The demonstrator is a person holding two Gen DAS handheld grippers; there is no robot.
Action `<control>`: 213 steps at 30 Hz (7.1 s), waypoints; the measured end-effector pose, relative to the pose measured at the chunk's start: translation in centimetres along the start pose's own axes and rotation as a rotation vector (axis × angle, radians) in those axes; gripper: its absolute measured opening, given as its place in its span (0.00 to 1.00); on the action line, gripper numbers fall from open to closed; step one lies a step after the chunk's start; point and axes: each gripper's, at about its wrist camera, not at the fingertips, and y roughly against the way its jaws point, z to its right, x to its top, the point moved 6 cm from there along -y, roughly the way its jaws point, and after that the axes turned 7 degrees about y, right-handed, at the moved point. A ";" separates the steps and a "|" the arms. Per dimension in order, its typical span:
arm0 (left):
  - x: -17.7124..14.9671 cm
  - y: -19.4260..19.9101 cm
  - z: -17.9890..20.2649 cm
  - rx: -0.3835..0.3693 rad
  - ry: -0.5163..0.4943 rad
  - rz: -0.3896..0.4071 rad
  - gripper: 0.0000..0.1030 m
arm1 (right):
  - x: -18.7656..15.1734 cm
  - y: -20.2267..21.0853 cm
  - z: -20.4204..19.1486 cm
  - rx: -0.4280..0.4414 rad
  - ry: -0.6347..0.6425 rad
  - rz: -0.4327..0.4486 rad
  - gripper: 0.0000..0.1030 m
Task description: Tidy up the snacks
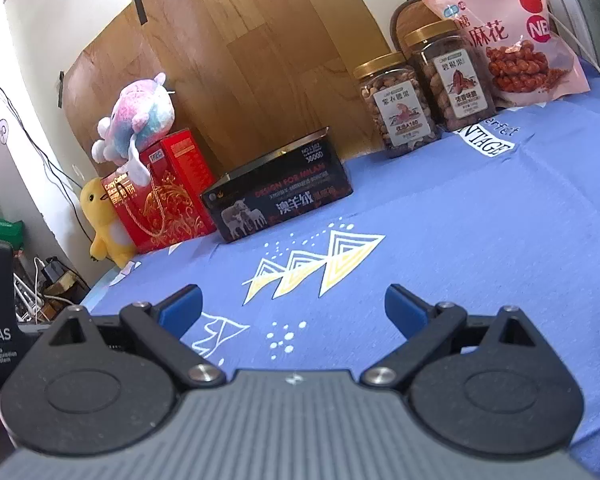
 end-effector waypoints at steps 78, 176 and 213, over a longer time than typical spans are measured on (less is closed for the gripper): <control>3.5 1.6 2.0 -0.140 0.069 0.025 1.00 | 4.1 -0.2 -2.0 -0.014 0.145 -0.014 1.00; 1.7 1.0 2.3 -0.078 0.054 -0.006 1.00 | 3.1 0.4 -0.9 -0.014 0.099 -0.004 1.00; 1.6 1.0 2.4 -0.074 0.050 -0.005 1.00 | 2.9 0.4 -0.9 -0.015 0.096 -0.006 1.00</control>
